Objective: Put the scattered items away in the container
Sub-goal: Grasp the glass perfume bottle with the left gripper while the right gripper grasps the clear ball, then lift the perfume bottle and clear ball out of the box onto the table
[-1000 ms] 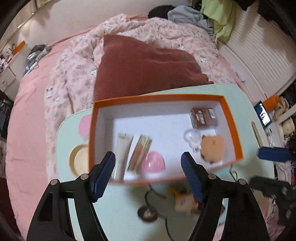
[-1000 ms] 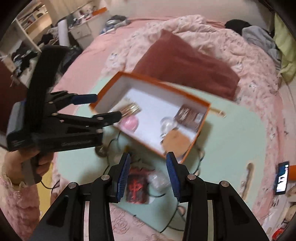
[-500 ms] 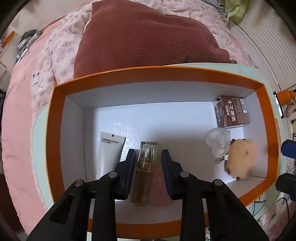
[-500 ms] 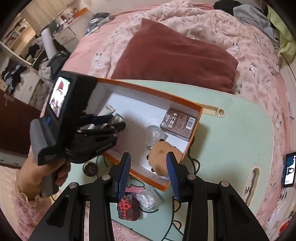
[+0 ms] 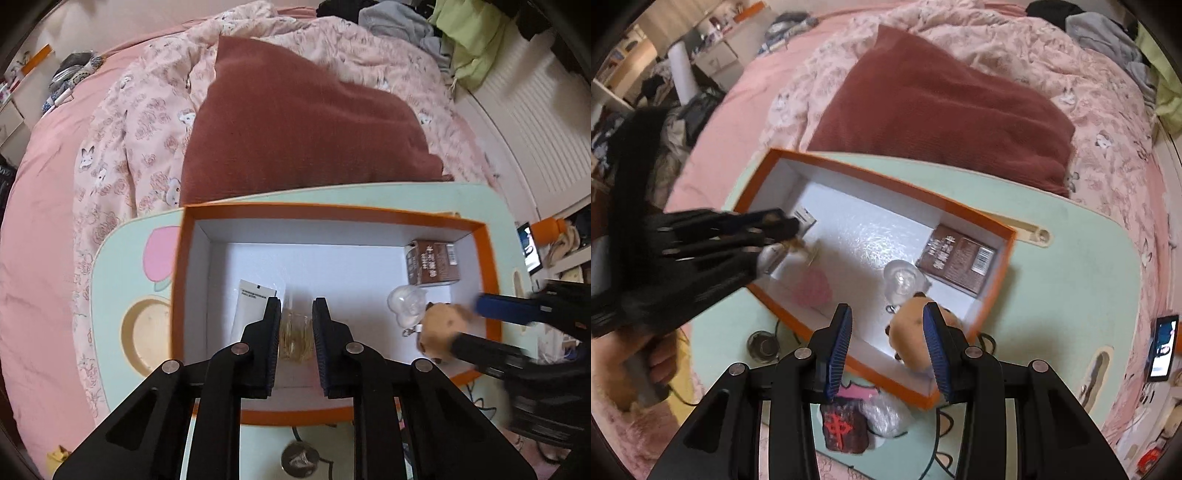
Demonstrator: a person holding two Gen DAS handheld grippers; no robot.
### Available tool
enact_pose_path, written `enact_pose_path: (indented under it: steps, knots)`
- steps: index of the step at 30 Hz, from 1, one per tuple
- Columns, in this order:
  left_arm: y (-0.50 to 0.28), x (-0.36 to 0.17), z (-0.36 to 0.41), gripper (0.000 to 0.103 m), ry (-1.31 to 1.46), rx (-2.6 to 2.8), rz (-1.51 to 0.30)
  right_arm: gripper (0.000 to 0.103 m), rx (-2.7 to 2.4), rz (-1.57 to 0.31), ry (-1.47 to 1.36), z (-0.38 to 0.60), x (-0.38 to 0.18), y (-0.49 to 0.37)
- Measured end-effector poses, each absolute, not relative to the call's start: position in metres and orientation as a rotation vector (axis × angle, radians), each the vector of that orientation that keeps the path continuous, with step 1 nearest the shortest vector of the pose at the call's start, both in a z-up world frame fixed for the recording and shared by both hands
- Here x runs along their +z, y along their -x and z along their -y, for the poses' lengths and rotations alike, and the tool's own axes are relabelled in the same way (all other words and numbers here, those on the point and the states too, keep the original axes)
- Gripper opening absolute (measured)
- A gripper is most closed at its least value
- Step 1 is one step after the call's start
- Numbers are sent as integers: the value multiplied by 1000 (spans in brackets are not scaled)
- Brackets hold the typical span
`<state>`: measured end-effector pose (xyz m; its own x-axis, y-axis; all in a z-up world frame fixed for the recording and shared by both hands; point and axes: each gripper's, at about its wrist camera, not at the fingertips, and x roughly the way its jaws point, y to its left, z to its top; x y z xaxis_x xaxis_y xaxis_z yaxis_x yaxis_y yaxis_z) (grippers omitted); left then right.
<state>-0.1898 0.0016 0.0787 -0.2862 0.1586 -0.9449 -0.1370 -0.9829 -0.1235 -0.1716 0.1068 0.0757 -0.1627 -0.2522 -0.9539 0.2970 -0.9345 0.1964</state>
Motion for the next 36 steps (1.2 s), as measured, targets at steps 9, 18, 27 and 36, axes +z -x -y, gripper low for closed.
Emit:
enact_pose_path:
  steps: [9,18,27,36]
  knots:
    - [200,54,11,14,1812,2365,35,37,-2142,-129,-1910,-90,34,201]
    - [214,29,6,26,1905,2356,25,40,-2135,-416,-2002,-67,19,205]
    - [213,17,1,19,1881,2396,-62,35,-2133,-646,-1865,-50,15,199]
    - [212,17,10,19,1854,2394,17,20,-2113,-520,-1872,-58,23,213]
